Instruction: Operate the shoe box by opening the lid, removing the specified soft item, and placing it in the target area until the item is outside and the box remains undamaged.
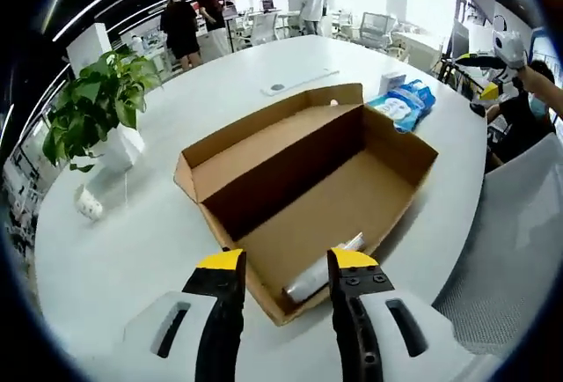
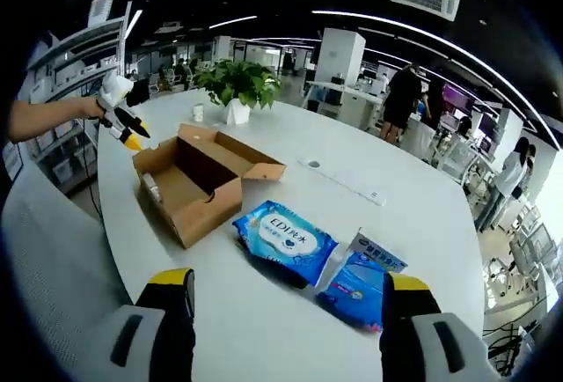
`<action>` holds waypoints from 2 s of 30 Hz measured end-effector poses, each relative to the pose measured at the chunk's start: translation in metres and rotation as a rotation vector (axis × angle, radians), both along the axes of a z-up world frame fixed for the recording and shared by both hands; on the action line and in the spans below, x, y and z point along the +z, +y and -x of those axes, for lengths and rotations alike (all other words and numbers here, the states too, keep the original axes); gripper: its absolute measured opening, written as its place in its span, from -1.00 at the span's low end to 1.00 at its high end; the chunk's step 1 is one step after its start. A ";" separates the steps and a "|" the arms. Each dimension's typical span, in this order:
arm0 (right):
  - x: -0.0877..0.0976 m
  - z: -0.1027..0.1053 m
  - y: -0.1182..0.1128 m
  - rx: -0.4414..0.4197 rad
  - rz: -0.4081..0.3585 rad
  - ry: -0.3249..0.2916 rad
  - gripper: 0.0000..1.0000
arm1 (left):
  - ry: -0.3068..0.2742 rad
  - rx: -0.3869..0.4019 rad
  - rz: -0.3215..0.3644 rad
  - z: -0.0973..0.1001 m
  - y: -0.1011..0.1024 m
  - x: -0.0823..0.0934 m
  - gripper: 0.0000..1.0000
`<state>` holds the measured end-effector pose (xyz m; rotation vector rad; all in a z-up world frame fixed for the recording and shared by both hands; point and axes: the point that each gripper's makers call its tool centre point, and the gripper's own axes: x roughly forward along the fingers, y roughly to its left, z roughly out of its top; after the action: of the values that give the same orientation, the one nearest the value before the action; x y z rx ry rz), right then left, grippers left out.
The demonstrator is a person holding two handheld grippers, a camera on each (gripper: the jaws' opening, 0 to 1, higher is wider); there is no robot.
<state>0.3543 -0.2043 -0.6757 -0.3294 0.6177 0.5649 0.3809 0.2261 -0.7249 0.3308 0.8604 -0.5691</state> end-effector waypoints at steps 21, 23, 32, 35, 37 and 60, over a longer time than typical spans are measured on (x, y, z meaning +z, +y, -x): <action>-0.002 0.037 0.004 -0.058 -0.053 -0.073 0.99 | 0.048 -0.084 -0.080 0.004 -0.010 0.016 0.15; 0.000 0.038 0.004 -0.073 -0.063 -0.071 0.99 | 0.053 -0.095 -0.071 0.000 -0.008 0.016 0.16; 0.007 0.046 0.007 -0.105 -0.054 -0.104 0.99 | 0.100 -0.206 -0.128 -0.015 0.002 -0.006 0.31; 0.003 0.054 0.015 -0.099 -0.050 -0.099 0.99 | 0.115 -0.210 -0.132 -0.019 0.004 -0.012 0.34; -0.002 0.061 0.020 -0.082 -0.038 -0.095 0.99 | 0.121 -0.224 -0.147 -0.018 0.005 -0.016 0.34; -0.006 0.087 0.029 -0.065 -0.043 -0.120 0.99 | 0.138 -0.425 -0.264 -0.016 0.007 -0.034 0.61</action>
<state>0.2671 -0.1754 -0.6822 -0.2994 0.4977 0.4920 0.3968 0.2329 -0.7591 0.7321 1.0077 -0.8813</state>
